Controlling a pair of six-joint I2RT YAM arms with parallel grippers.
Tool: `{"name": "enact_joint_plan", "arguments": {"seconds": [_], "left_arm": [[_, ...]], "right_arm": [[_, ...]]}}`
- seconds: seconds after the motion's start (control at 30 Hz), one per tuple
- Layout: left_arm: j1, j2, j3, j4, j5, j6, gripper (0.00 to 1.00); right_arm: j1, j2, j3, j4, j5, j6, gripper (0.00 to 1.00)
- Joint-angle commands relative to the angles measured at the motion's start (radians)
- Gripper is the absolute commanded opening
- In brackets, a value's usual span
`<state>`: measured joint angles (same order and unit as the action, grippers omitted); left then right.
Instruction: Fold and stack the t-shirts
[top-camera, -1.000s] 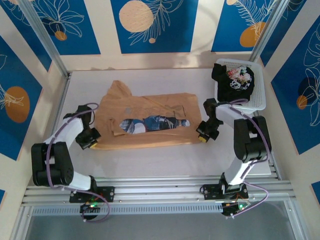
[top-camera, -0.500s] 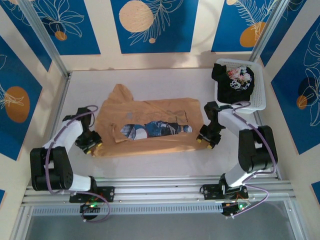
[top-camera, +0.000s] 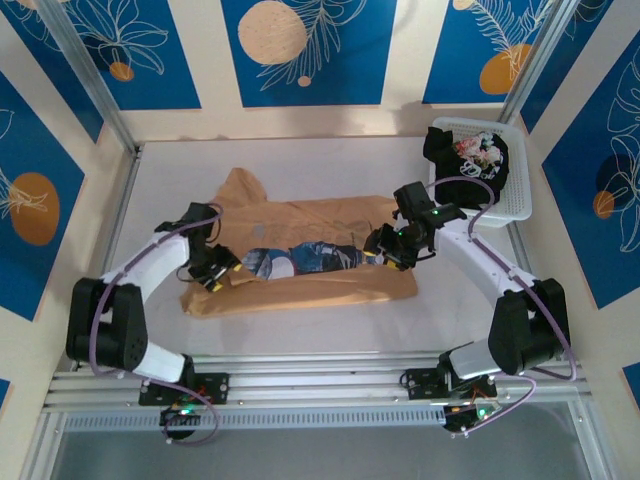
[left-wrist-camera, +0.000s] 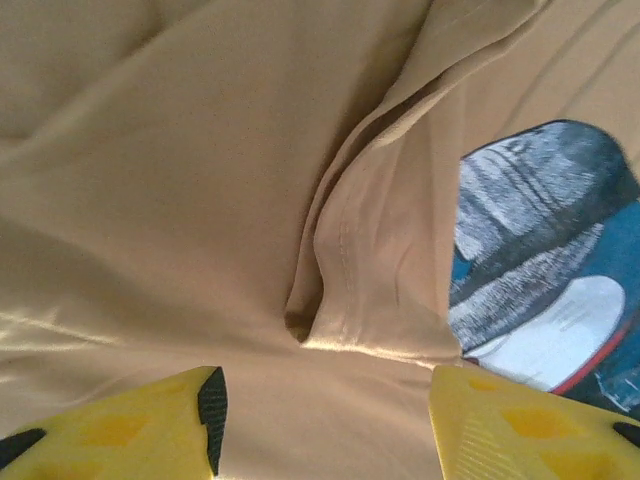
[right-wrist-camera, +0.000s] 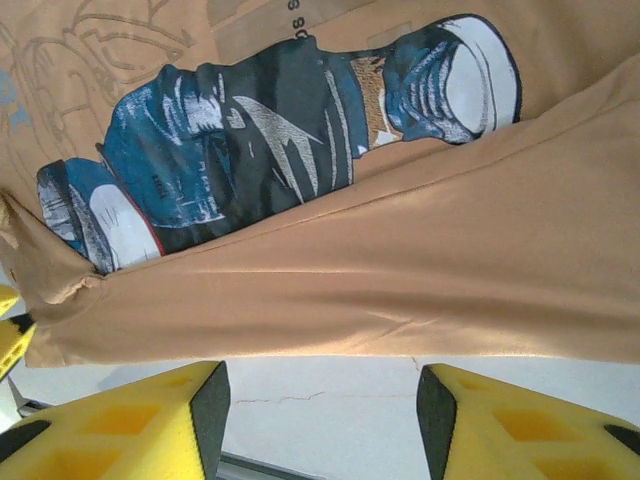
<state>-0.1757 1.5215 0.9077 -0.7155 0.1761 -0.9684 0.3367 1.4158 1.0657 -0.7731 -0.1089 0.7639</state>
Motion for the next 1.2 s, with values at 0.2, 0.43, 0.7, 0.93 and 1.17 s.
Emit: {"name": "enact_joint_plan", "arguments": {"seconds": [0.2, 0.43, 0.7, 0.93, 1.17], "left_arm": [[-0.043, 0.090, 0.036, 0.079, 0.013, -0.021, 0.19], [-0.087, 0.153, 0.171, -0.001, -0.031, 0.023, 0.00], [-0.127, 0.280, 0.340, -0.088, -0.057, 0.097, 0.00], [-0.175, 0.411, 0.505, -0.184, -0.075, 0.192, 0.02], [-0.193, 0.351, 0.484, -0.038, -0.065, 0.293, 0.25]], "right_arm": [[-0.004, 0.000, 0.005, 0.012, -0.051, 0.007, 0.54], [-0.017, -0.006, 0.010, 0.010, -0.042, 0.024, 0.49], [-0.042, 0.006, 0.017, -0.004, -0.052, 0.022, 0.48], [-0.048, 0.018, 0.014, -0.015, -0.063, 0.020, 0.47], [-0.048, 0.026, 0.002, -0.011, -0.070, 0.023, 0.47]]}}
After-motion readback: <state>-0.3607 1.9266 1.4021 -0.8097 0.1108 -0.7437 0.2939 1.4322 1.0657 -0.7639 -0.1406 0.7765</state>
